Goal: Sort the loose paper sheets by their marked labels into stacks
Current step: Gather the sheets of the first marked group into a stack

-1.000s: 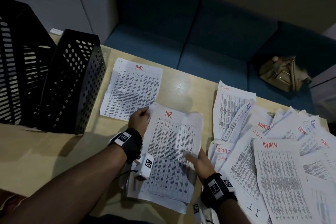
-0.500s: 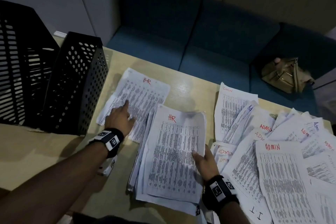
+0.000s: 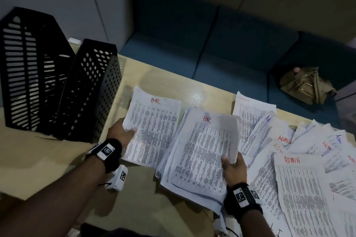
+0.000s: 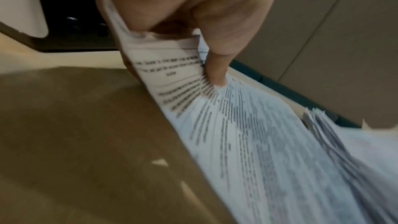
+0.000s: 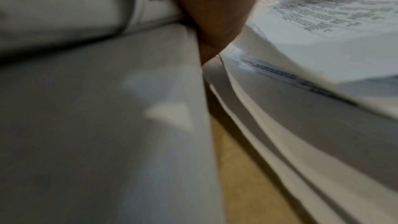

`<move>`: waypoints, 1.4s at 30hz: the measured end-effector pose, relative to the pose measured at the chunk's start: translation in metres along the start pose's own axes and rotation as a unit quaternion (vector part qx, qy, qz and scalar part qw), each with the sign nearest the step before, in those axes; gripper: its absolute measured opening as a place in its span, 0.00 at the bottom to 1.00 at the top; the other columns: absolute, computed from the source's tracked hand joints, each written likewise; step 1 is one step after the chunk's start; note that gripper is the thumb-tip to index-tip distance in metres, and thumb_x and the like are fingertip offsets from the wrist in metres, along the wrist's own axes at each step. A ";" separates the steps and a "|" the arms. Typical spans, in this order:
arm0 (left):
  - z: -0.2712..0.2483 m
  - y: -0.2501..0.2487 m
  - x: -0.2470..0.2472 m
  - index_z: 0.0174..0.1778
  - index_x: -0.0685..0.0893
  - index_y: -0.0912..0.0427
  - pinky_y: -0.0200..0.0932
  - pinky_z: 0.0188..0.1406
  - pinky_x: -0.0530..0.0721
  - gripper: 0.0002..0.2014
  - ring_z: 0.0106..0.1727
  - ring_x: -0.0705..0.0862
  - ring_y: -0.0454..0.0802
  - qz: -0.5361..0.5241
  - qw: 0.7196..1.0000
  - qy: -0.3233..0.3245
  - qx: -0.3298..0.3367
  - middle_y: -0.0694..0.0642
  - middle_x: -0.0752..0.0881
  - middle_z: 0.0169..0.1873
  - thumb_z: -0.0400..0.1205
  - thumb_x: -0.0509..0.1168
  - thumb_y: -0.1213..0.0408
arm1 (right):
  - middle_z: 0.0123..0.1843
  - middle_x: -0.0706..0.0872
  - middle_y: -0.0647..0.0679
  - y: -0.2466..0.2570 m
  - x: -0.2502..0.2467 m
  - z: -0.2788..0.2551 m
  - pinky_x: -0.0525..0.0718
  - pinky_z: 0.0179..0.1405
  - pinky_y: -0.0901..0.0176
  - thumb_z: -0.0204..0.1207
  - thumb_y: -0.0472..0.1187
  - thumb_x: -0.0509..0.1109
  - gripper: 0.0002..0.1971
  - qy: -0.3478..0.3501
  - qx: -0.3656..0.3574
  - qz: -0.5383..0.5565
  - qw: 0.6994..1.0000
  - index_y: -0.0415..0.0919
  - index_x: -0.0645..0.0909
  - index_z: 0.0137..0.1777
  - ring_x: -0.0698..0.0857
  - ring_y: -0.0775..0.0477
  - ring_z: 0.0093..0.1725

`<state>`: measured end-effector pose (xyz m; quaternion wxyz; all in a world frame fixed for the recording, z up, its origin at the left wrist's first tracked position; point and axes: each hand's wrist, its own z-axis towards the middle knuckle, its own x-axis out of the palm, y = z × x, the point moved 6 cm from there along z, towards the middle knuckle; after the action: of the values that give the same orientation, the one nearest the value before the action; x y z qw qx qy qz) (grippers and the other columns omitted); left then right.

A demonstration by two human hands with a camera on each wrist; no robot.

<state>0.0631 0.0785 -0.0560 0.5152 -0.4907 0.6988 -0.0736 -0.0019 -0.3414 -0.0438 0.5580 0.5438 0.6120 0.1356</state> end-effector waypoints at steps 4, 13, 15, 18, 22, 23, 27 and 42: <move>0.004 -0.018 -0.037 0.68 0.77 0.67 0.55 0.65 0.77 0.24 0.66 0.79 0.67 -0.056 0.996 -0.061 0.026 0.69 0.81 0.66 0.84 0.60 0.51 | 0.44 0.83 0.38 -0.004 0.004 -0.006 0.73 0.28 0.66 0.79 0.41 0.69 0.16 -0.012 0.004 0.000 1.000 0.36 0.75 0.64 0.80 0.44 0.36; -0.037 -0.071 -0.017 0.55 0.82 0.53 0.46 0.40 0.81 0.10 0.45 0.85 0.55 0.002 0.992 0.057 0.109 0.55 0.87 0.49 0.83 0.61 0.54 | 0.50 0.84 0.43 0.011 0.042 -0.009 0.86 0.45 0.46 0.80 0.47 0.67 0.20 0.049 -0.029 -0.016 0.998 0.41 0.72 0.68 0.84 0.39 0.48; -0.052 -0.055 0.015 0.57 0.82 0.52 0.44 0.44 0.81 0.12 0.49 0.85 0.55 0.030 0.990 0.110 0.080 0.54 0.86 0.51 0.82 0.64 0.52 | 0.47 0.84 0.45 0.017 0.054 -0.014 0.84 0.42 0.52 0.80 0.50 0.66 0.18 0.071 -0.042 -0.019 0.996 0.41 0.73 0.65 0.84 0.39 0.47; -0.059 -0.026 0.041 0.68 0.77 0.55 0.47 0.60 0.82 0.31 0.63 0.81 0.58 0.044 0.993 0.103 0.043 0.57 0.81 0.64 0.71 0.73 0.47 | 0.48 0.86 0.47 0.022 0.066 -0.018 0.80 0.40 0.55 0.81 0.54 0.62 0.19 0.092 -0.051 -0.016 0.994 0.42 0.75 0.64 0.85 0.40 0.48; -0.077 -0.012 0.062 0.80 0.60 0.52 0.50 0.71 0.72 0.46 0.75 0.65 0.58 0.139 0.981 0.118 0.065 0.55 0.63 0.75 0.69 0.76 0.49 | 0.66 0.82 0.49 0.022 0.078 -0.032 0.76 0.65 0.50 0.79 0.68 0.46 0.32 0.129 -0.015 0.028 0.991 0.49 0.72 0.72 0.81 0.46 0.63; -0.082 -0.012 0.064 0.81 0.57 0.50 0.50 0.71 0.72 0.49 0.75 0.64 0.58 0.160 0.977 0.119 0.082 0.54 0.61 0.75 0.68 0.77 0.49 | 0.72 0.78 0.48 0.020 0.081 -0.035 0.70 0.72 0.49 0.79 0.69 0.43 0.33 0.134 0.024 0.047 0.990 0.52 0.68 0.76 0.77 0.45 0.69; -0.077 -0.006 0.065 0.81 0.60 0.51 0.49 0.73 0.72 0.48 0.73 0.68 0.56 0.121 0.979 0.131 0.095 0.54 0.63 0.74 0.67 0.77 0.48 | 0.72 0.76 0.42 0.029 0.085 -0.034 0.75 0.67 0.53 0.84 0.56 0.57 0.29 0.146 0.035 0.038 0.988 0.41 0.61 0.79 0.75 0.37 0.73; -0.082 -0.087 0.011 0.56 0.86 0.56 0.44 0.57 0.84 0.11 0.54 0.88 0.44 -0.259 0.948 0.126 0.135 0.45 0.90 0.47 0.78 0.73 0.61 | 0.61 0.85 0.51 0.094 0.055 -0.032 0.85 0.58 0.53 0.80 0.50 0.65 0.21 0.124 -0.148 0.069 0.979 0.43 0.72 0.70 0.84 0.51 0.61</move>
<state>0.0515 -0.0073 0.0271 0.4477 -0.5676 0.5902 -0.3592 0.0320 -0.2479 0.0105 0.5414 0.4752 0.6103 0.3295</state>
